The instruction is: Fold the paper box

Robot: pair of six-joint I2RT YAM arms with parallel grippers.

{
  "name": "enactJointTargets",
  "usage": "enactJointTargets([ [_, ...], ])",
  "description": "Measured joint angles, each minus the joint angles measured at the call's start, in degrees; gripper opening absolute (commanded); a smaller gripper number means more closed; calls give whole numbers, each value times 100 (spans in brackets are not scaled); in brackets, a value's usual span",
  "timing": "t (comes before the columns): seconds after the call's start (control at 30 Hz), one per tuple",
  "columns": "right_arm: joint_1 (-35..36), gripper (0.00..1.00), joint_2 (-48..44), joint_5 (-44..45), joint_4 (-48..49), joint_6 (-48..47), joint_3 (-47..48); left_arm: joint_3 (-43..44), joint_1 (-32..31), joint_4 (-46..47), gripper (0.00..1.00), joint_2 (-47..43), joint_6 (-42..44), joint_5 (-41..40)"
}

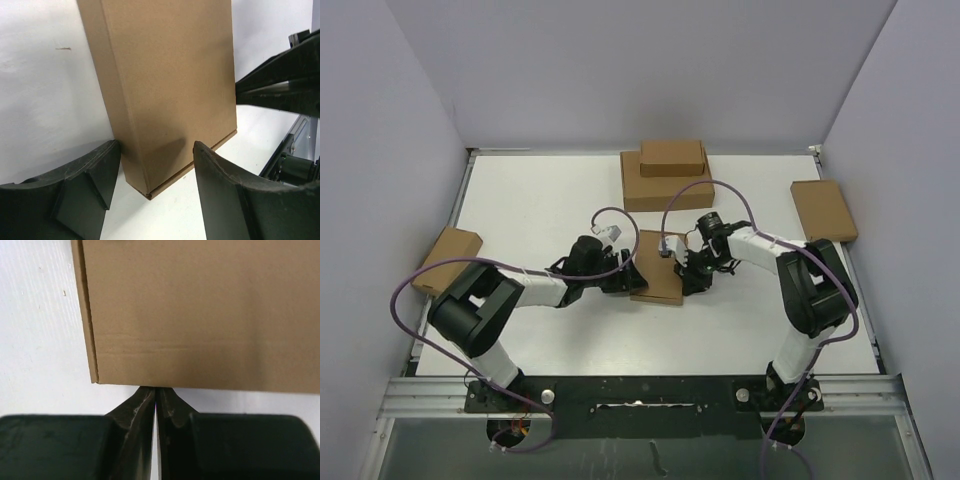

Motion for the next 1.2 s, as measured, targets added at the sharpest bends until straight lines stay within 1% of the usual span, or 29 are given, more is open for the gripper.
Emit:
enactJointTargets([
  [0.17, -686, 7, -87, -560, -26, -313, -17, -116, -116, 157, 63, -37, -201, -68],
  [0.3, -1342, 7, -413, -1058, -146, -732, -142, -269, -179, 105, 63, -236, -297, -192],
  [0.37, -1513, 7, -518, -1303, -267, -833, -219, -313, -188, 44, 63, -319, -319, -267],
  [0.5, -1471, 6, -387, -1620, -398, -584, -223, -319, -203, 33, 63, -328, -409, -319],
  [0.77, -1272, 6, 479, -1434, -459, 131, 0, -326, -232, 103, 61, -293, -474, -337],
  [0.87, -1169, 6, 533, -1414, -463, 310, 72, -326, -234, 212, 59, -221, -535, -313],
  [1.03, -809, 6, 588, -1296, -468, 619, 188, -306, -262, 422, 55, -79, -560, -273],
  [1.2, -726, 6, 734, -1250, -726, 925, 332, -273, -256, 612, 55, 39, -553, -367],
])
